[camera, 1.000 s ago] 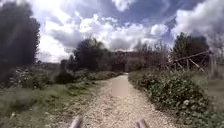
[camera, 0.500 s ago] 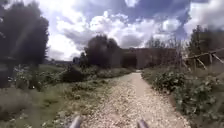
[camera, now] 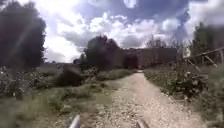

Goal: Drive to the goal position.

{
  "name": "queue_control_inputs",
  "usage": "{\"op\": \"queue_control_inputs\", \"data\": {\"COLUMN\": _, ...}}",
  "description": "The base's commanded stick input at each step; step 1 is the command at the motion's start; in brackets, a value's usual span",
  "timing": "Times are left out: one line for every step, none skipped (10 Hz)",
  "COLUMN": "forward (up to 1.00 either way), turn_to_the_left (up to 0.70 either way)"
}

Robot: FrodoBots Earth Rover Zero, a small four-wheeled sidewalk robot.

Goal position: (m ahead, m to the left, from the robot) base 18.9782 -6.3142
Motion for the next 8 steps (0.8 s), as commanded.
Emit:
{"op": "queue_control_inputs", "data": {"forward": 1.0, "turn_to_the_left": -0.27}}
{"op": "queue_control_inputs", "data": {"forward": 1.0, "turn_to_the_left": -0.27}}
{"op": "queue_control_inputs", "data": {"forward": 1.0, "turn_to_the_left": -0.27}}
{"op": "queue_control_inputs", "data": {"forward": 1.0, "turn_to_the_left": -0.27}}
{"op": "queue_control_inputs", "data": {"forward": 1.0, "turn_to_the_left": -0.27}}
{"op": "queue_control_inputs", "data": {"forward": 1.0, "turn_to_the_left": -0.27}}
{"op": "queue_control_inputs", "data": {"forward": 1.0, "turn_to_the_left": -0.22}}
{"op": "queue_control_inputs", "data": {"forward": 1.0, "turn_to_the_left": -0.17}}
